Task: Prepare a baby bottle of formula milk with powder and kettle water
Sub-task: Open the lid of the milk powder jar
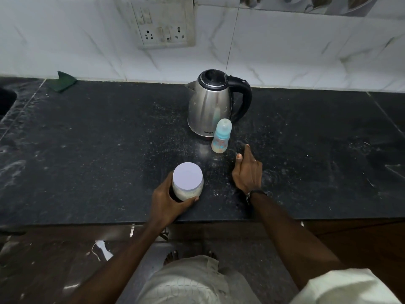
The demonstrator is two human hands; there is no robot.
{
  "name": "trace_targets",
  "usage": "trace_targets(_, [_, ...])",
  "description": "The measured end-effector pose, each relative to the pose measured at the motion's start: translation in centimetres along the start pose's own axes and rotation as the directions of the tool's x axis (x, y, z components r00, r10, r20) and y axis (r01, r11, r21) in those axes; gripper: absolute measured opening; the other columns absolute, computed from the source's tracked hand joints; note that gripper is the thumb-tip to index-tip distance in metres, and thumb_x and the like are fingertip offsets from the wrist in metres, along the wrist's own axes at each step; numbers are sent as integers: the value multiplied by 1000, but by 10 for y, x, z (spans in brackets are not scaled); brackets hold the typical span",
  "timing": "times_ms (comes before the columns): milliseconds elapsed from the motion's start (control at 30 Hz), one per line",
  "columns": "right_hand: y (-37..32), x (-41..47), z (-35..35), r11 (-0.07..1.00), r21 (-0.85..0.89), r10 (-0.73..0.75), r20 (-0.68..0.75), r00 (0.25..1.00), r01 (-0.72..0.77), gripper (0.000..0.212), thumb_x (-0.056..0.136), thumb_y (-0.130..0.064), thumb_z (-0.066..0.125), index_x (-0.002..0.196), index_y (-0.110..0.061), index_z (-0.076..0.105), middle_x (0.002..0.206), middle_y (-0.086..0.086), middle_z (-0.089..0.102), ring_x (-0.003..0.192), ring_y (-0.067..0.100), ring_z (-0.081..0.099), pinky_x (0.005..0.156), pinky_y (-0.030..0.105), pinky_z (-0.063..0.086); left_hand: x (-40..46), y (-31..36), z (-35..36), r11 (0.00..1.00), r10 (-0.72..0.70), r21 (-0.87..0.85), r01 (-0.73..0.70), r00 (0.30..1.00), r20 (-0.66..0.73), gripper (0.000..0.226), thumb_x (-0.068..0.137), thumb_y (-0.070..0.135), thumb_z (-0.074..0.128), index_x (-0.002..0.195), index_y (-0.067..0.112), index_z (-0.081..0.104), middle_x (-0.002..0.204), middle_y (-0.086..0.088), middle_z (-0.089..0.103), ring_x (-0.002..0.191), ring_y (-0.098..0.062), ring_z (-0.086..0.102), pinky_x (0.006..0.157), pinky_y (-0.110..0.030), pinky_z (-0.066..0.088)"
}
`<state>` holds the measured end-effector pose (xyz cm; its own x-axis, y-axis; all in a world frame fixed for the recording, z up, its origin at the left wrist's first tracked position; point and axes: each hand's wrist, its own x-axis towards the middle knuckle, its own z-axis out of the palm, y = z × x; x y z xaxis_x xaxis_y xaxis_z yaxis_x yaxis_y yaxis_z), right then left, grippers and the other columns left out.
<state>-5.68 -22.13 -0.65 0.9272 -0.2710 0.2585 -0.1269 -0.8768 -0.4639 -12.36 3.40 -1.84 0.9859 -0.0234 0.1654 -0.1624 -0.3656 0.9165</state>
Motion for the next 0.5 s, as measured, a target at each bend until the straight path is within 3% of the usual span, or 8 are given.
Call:
trace_targets(133, [0, 0, -3, 994, 109, 38, -150, 988, -22, 60, 99, -36, 26, 143, 3, 41, 99, 22, 72, 83, 38, 67, 78, 44, 50, -6, -1, -3, 1000, 11, 13, -11, 1000, 3, 99, 58, 56, 88, 143, 20, 52, 137, 8, 61, 127, -9, 57, 102, -11, 45])
trace_targets(267, [-8, 1, -14, 976, 217, 75, -285, 955, -12, 51, 99, -32, 32, 130, 0, 57, 103, 19, 73, 87, 35, 69, 79, 40, 53, -10, -1, -5, 1000, 15, 8, -15, 1000, 11, 97, 60, 54, 88, 143, 24, 49, 138, 8, 60, 128, -9, 56, 103, -11, 44])
trace_targets(333, [-17, 8, -24, 969, 241, 25, -327, 945, 57, 41, 99, -27, 36, 113, -3, 67, 88, 12, 74, 74, 29, 68, 68, 35, 53, -11, -1, -5, 1000, 16, 14, -16, 1000, 12, 97, 60, 54, 88, 143, 22, 50, 138, 7, 61, 128, -9, 56, 104, -12, 44])
trace_targets(433, [-44, 20, -41, 945, 240, -163, -240, 957, 221, 32, 98, -25, 42, 93, -8, 68, 68, 6, 68, 55, 21, 59, 53, 31, 45, -11, -2, -5, 1000, 10, 14, -11, 1000, 20, 97, 61, 54, 88, 143, 19, 51, 138, 3, 62, 128, -10, 57, 105, -13, 45])
trace_targets(500, [-72, 22, -54, 918, 222, -323, -63, 944, 329, 30, 97, -30, 46, 86, -10, 66, 67, 6, 66, 55, 20, 55, 54, 30, 45, -11, -3, -5, 1000, -3, 21, 3, 1000, 12, 98, 60, 54, 88, 143, 16, 53, 138, 1, 64, 128, -12, 58, 104, -17, 47])
